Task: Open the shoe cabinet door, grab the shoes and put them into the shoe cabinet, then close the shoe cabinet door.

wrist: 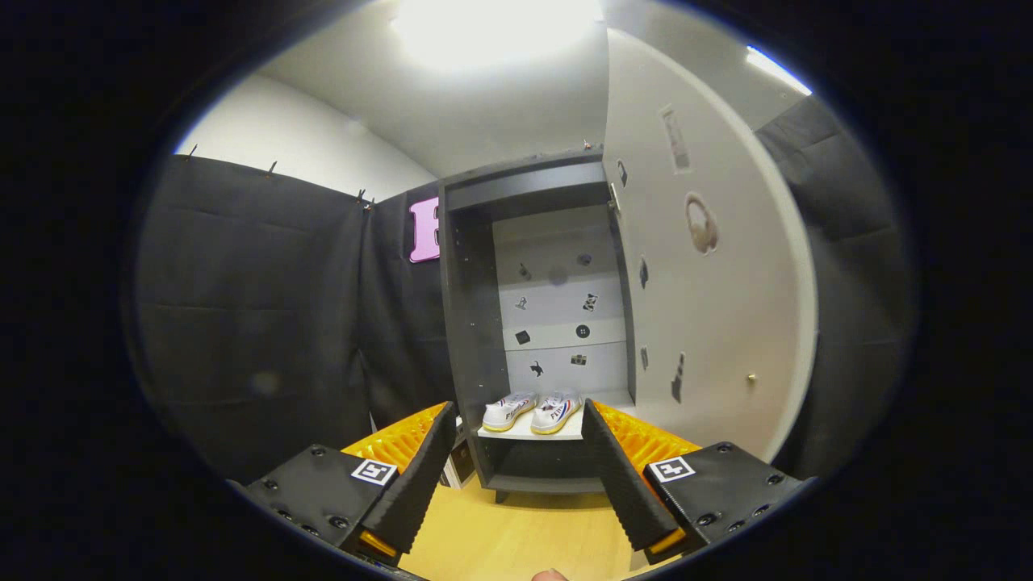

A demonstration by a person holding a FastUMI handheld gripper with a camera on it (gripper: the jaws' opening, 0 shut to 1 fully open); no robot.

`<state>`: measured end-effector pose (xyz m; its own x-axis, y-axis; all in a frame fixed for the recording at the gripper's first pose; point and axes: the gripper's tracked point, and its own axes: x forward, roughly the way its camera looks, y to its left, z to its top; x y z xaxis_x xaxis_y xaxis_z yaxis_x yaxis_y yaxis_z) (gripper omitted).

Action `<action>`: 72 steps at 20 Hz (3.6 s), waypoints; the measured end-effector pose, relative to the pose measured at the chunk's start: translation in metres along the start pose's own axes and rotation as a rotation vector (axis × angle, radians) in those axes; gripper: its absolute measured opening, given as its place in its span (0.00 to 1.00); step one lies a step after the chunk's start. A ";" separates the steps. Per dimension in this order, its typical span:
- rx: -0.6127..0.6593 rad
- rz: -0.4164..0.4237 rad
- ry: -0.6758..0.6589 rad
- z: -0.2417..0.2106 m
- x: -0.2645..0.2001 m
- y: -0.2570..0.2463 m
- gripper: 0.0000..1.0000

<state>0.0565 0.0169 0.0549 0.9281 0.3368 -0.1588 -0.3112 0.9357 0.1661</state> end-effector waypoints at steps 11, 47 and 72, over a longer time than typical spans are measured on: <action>0.040 0.032 0.017 0.024 -0.078 -0.096 0.97; 0.065 0.296 0.161 -0.037 0.004 -0.058 0.96; -0.080 0.193 0.086 -0.064 0.177 0.087 0.97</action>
<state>0.1807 0.1646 -0.0214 0.8298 0.5151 -0.2148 -0.4999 0.8571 0.1243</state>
